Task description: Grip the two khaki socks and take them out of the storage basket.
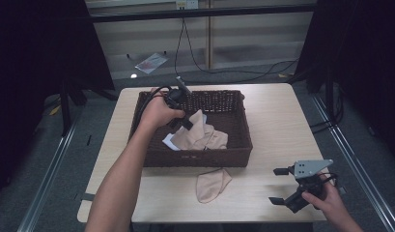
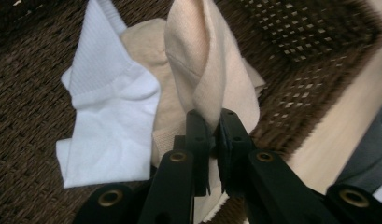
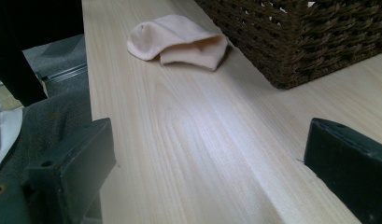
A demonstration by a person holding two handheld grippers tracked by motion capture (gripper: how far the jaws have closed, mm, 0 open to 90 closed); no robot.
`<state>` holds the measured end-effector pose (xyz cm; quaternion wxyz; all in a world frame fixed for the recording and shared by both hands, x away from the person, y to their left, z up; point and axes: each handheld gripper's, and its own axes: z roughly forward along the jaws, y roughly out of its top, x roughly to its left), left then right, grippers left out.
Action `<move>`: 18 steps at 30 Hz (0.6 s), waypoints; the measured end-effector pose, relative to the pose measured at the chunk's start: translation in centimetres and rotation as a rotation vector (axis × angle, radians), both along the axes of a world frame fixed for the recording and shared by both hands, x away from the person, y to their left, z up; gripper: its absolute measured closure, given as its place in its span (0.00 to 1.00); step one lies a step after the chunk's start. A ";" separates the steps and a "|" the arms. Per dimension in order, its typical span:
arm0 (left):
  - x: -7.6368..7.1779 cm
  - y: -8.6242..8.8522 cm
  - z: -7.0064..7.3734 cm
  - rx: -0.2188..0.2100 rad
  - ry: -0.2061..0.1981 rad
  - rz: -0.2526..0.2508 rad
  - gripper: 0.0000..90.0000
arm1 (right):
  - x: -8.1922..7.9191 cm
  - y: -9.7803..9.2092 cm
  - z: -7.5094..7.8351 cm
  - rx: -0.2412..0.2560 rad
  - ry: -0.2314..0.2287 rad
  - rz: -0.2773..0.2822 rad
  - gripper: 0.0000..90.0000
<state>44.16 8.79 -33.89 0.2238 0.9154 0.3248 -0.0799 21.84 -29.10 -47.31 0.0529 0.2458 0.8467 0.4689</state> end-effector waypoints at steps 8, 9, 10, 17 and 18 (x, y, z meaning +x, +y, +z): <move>-0.8 -0.1 2.2 -0.021 0.026 -0.018 0.94 | 0.0 0.0 0.0 -0.001 0.001 -0.002 0.01; -0.8 -0.1 2.5 -0.020 0.023 -0.023 0.94 | 0.0 0.0 0.0 -0.002 -0.003 -0.002 0.01; -0.9 -0.1 2.7 -0.020 0.022 -0.028 0.94 | 0.0 0.0 0.0 -0.001 -0.003 0.000 0.01; -1.4 0.0 4.0 -0.014 0.042 -0.046 0.94 | 0.0 0.0 0.0 0.001 -0.001 0.003 0.01; -1.5 -0.1 4.2 -0.014 0.040 -0.044 0.94 | 0.0 0.0 0.0 0.001 -0.001 0.002 0.01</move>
